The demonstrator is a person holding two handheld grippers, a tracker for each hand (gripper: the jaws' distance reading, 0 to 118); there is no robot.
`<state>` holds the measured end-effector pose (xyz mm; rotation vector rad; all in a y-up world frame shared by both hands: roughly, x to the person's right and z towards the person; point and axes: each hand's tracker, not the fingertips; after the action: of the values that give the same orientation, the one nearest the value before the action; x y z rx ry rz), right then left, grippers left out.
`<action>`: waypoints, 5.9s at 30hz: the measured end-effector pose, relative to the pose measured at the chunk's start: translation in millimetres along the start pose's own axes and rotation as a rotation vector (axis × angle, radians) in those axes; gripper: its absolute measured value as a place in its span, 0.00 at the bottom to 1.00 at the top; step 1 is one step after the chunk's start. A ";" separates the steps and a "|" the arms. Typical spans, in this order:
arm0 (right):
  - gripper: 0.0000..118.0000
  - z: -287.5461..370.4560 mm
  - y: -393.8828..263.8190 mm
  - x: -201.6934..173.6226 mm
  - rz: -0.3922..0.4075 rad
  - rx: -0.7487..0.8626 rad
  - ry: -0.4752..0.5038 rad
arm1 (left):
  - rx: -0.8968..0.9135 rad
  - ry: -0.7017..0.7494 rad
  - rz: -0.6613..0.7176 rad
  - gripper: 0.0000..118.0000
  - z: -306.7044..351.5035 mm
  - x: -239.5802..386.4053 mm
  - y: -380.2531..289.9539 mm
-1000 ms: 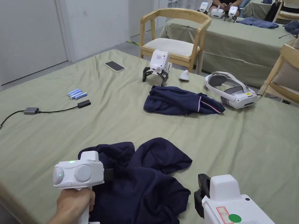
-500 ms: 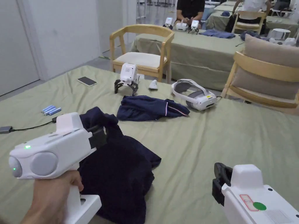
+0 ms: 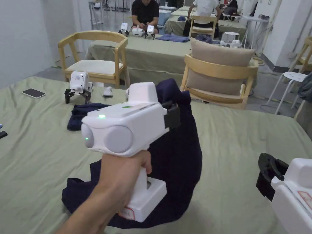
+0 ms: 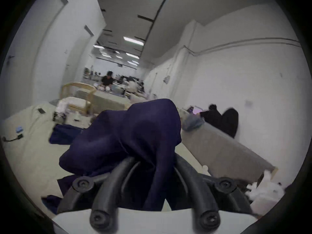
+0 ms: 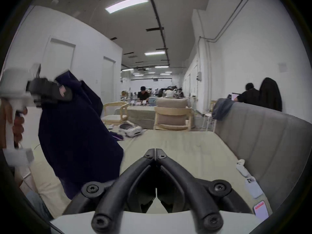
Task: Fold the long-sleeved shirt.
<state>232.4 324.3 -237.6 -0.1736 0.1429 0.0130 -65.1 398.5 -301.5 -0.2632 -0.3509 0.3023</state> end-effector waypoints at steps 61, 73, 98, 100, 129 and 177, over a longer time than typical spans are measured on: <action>0.27 -11.0 -135.4 15.9 -0.135 -0.351 -0.085 | -0.558 0.619 0.165 0.31 15.4 -191.3 -242.9; 0.86 -106.2 -90.4 11.8 -0.110 -0.315 0.018 | -0.609 0.585 0.120 0.14 3.0 -192.8 -246.0; 0.00 -49.4 103.7 33.2 -0.121 -0.064 0.158 | 0.009 0.394 0.055 0.11 104.0 -156.2 15.9; 0.00 -40.7 137.5 34.4 -0.131 -0.025 0.181 | 0.073 0.402 0.002 0.10 115.5 -151.3 59.1; 0.00 -113.8 458.1 9.6 0.014 0.300 -0.063 | 0.366 0.480 -0.091 0.10 36.0 -92.5 449.1; 0.00 30.5 -212.6 -34.4 -0.017 -0.533 0.006 | -0.513 0.526 -0.003 0.10 167.0 -199.8 -177.1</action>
<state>208.0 120.2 -166.5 -0.7070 0.1416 0.0331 -263.2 202.0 -155.7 -0.8271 0.1004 0.1253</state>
